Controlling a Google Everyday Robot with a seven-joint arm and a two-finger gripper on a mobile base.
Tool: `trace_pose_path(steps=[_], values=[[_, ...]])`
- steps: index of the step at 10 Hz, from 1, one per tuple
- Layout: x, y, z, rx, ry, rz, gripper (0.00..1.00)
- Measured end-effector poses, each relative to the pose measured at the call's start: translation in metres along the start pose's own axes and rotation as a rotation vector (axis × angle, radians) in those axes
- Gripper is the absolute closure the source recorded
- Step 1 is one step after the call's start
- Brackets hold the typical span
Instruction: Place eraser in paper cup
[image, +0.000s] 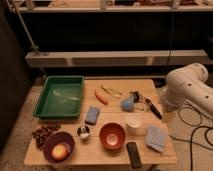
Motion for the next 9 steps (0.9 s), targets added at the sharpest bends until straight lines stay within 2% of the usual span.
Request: trace_pose_path(steps=[5, 6, 8, 9], values=[[0.000, 0.000, -0.002, 0.002, -0.001, -0.015, 0.35], [-0.001, 0.006, -0.007, -0.001, -0.048, -0.074, 0.35], [0.003, 0.026, -0.019, 0.012, -0.146, -0.253, 0.35], [0.005, 0.037, -0.027, 0.022, -0.204, -0.365, 0.35]])
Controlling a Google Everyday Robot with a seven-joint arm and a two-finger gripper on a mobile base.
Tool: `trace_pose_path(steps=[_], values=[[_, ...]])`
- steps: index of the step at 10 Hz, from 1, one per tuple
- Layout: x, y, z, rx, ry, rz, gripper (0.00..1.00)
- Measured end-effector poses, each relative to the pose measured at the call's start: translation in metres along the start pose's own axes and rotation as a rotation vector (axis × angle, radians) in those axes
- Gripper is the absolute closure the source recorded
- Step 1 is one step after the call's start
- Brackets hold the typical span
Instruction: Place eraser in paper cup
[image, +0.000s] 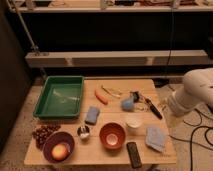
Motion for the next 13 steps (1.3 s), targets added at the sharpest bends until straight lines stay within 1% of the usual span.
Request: trace_pose_path(steps=[1, 2, 3, 5, 6, 7, 8, 9, 10, 11, 12, 13], values=[[-0.006, 0.009, -0.009, 0.023, -0.062, -0.130, 0.35], [-0.008, 0.016, -0.018, 0.049, -0.103, -0.222, 0.35], [-0.010, 0.023, -0.025, 0.074, -0.135, -0.298, 0.35], [-0.015, 0.029, -0.034, 0.114, -0.172, -0.401, 0.35], [-0.016, 0.030, -0.035, 0.108, -0.167, -0.419, 0.35], [-0.020, 0.027, -0.028, 0.077, -0.161, -0.425, 0.35], [-0.030, 0.027, -0.016, 0.035, -0.160, -0.457, 0.35], [-0.038, 0.031, -0.005, 0.002, -0.158, -0.492, 0.35], [-0.053, 0.034, 0.015, -0.051, -0.149, -0.560, 0.35], [-0.062, 0.041, 0.032, -0.099, -0.138, -0.595, 0.35], [-0.063, 0.049, 0.046, -0.141, -0.121, -0.616, 0.35], [-0.060, 0.064, 0.068, -0.211, -0.078, -0.644, 0.35]])
